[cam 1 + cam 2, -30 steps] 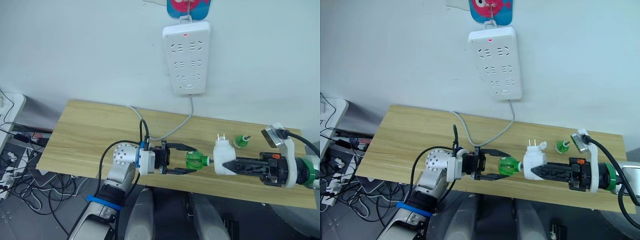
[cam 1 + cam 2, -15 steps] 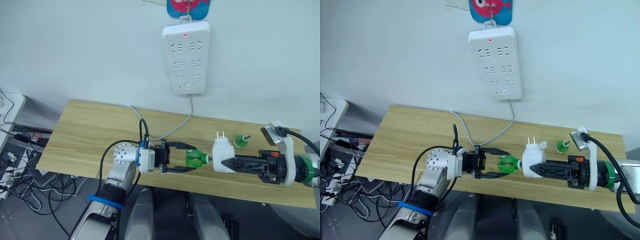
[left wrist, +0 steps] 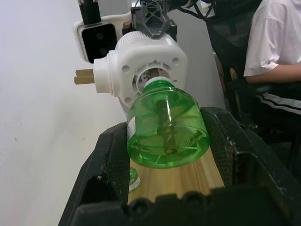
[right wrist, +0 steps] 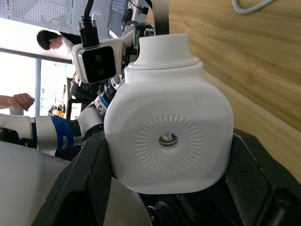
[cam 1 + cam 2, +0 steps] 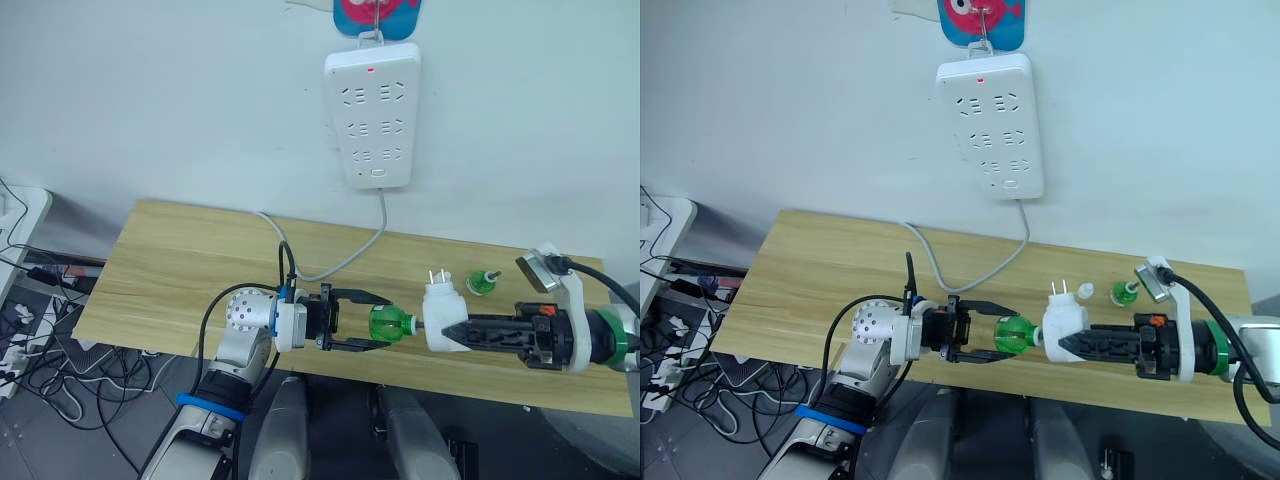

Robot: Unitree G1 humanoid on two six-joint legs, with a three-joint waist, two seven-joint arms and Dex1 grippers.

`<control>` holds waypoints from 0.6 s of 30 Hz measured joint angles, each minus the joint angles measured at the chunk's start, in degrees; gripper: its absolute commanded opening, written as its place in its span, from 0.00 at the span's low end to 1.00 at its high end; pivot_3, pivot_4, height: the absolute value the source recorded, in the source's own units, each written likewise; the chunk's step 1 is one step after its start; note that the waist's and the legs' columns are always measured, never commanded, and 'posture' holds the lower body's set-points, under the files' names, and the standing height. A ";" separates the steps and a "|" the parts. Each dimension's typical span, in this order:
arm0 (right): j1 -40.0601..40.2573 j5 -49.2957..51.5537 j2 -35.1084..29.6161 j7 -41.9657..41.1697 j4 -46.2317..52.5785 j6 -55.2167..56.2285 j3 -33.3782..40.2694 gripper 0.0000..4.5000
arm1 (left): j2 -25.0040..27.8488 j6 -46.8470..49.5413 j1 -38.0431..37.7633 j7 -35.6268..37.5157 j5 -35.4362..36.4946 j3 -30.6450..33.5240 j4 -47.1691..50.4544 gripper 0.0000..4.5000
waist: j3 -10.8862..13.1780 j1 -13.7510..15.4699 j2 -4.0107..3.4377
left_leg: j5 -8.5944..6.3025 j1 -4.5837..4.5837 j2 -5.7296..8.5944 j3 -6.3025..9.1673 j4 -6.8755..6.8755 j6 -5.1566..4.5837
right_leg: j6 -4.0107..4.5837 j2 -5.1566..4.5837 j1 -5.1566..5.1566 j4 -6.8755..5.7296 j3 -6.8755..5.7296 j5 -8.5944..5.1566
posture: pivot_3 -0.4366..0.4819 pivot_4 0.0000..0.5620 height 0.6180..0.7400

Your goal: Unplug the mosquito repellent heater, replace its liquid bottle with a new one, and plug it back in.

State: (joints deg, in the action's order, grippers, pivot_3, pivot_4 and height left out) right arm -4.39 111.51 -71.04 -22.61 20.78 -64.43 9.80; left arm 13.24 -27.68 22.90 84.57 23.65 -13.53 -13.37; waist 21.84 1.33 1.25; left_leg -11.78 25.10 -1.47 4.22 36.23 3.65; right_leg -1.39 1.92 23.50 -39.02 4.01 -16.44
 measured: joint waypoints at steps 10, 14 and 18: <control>-1.71 0.03 1.77 0.60 -1.43 -1.06 -0.34 0.65 | 0.01 -0.22 -0.01 0.02 0.33 0.16 0.00 0.50 | 0.00 -0.01 0.00 | 0.00 0.00 0.00 0.01 0.02 0.00 | 0.00 0.00 0.00 -0.02 -0.01 0.00 | 0.58 0.64 1.00; -1.67 0.03 1.41 0.25 -1.42 -1.14 -0.27 0.65 | -0.05 -0.13 0.14 -0.32 0.12 0.15 -0.02 0.50 | 0.00 -0.01 0.00 | 0.00 0.00 0.00 0.01 0.03 0.00 | 0.00 0.00 0.00 -0.02 -0.02 0.00 | 0.58 0.64 1.00; -0.73 -0.03 0.77 0.05 -1.41 -0.45 0.69 0.65 | -0.53 0.53 1.71 -2.08 -1.15 0.16 -0.83 0.50 | 0.00 -0.01 0.00 | 0.00 0.01 0.01 0.02 0.08 -0.01 | 0.00 0.00 -0.03 -0.03 -0.03 0.01 | 0.58 0.64 1.00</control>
State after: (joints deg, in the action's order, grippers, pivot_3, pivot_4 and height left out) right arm -5.12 111.48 -70.27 -22.56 19.37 -64.88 10.48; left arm 12.71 -27.14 24.61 82.49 22.50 -13.37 -14.20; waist 21.84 1.32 1.25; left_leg -11.78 25.11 -1.46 4.24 36.31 3.65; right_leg -1.39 1.92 23.47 -39.05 3.98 -16.43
